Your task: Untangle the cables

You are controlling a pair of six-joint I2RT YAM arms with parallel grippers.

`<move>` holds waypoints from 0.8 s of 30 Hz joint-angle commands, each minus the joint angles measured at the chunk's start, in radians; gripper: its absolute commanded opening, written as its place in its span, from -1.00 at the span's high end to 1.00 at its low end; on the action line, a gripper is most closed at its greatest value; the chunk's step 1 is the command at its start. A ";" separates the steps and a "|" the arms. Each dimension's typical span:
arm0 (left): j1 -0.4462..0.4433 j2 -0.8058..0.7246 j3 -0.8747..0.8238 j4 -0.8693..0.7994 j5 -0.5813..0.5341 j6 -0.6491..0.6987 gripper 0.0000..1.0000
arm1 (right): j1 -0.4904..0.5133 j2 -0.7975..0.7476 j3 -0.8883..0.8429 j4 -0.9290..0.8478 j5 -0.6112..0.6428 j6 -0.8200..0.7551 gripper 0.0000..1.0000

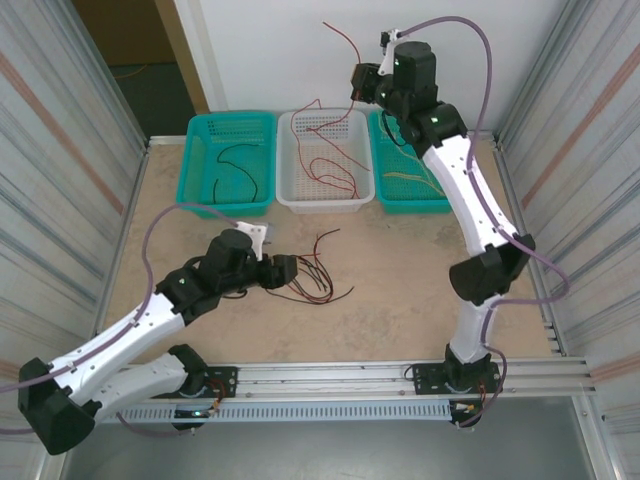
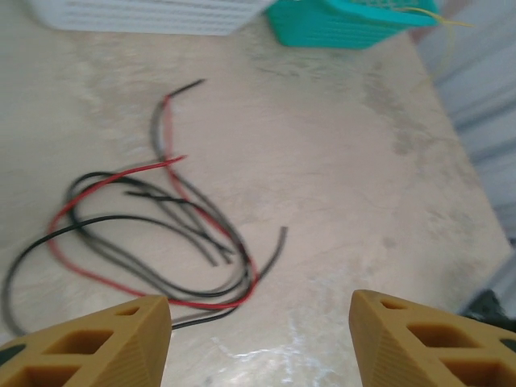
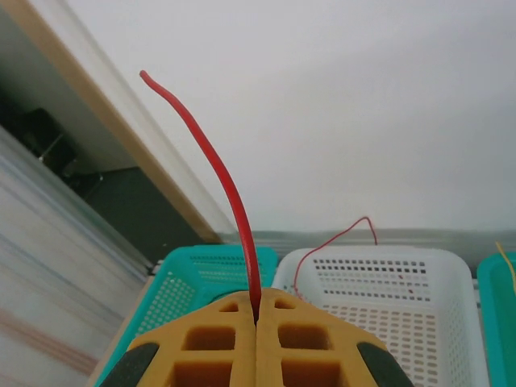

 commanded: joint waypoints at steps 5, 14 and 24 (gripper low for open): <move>0.065 -0.116 -0.014 -0.152 -0.108 -0.081 -0.24 | -0.039 0.187 0.139 -0.204 -0.004 0.066 0.31; 0.103 -0.163 -0.002 -0.221 -0.121 -0.093 -0.29 | 0.064 -0.115 -0.363 -0.120 -0.011 0.019 -0.12; 0.124 -0.150 -0.062 -0.156 -0.039 -0.139 -0.33 | 0.383 -0.357 -1.057 -0.050 0.054 0.162 -0.04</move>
